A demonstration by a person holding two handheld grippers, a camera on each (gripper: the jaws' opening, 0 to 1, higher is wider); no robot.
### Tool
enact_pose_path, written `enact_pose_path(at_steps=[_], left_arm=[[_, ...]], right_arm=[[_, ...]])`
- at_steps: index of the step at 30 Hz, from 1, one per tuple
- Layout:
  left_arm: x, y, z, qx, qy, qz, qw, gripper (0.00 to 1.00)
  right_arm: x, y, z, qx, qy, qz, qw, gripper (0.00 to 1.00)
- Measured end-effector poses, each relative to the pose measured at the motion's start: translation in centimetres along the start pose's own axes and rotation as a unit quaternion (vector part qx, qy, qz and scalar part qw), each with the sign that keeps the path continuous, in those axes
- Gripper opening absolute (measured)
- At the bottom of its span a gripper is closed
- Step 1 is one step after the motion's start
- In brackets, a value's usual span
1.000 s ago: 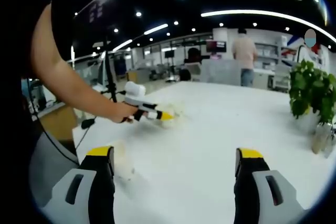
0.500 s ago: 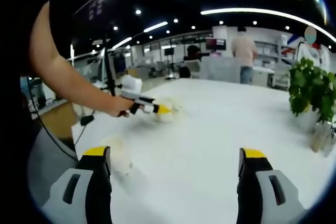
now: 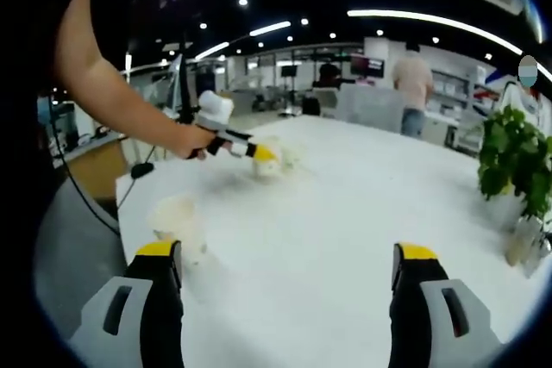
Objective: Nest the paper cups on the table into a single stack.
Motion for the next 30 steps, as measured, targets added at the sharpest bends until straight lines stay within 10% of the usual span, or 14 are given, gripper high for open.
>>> enact_pose_path(at_steps=[30], left_arm=[[-3.3,-0.8,-7.2,0.000,0.017,0.004,0.9998,0.43]], right_arm=[[0.2,-0.7,-0.7,0.005,0.008,-0.010,0.9999,1.00]])
Point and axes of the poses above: the point that each gripper's makers call its tool centre point, and the gripper's own axes: x roughly forward along the fingers, y roughly to its right, z roughly out of its underside, the point moved 6 cm from there along -x, roughly backward along the fingers, and after that the axes turned 10 degrees about z, right-handed, at the moved point
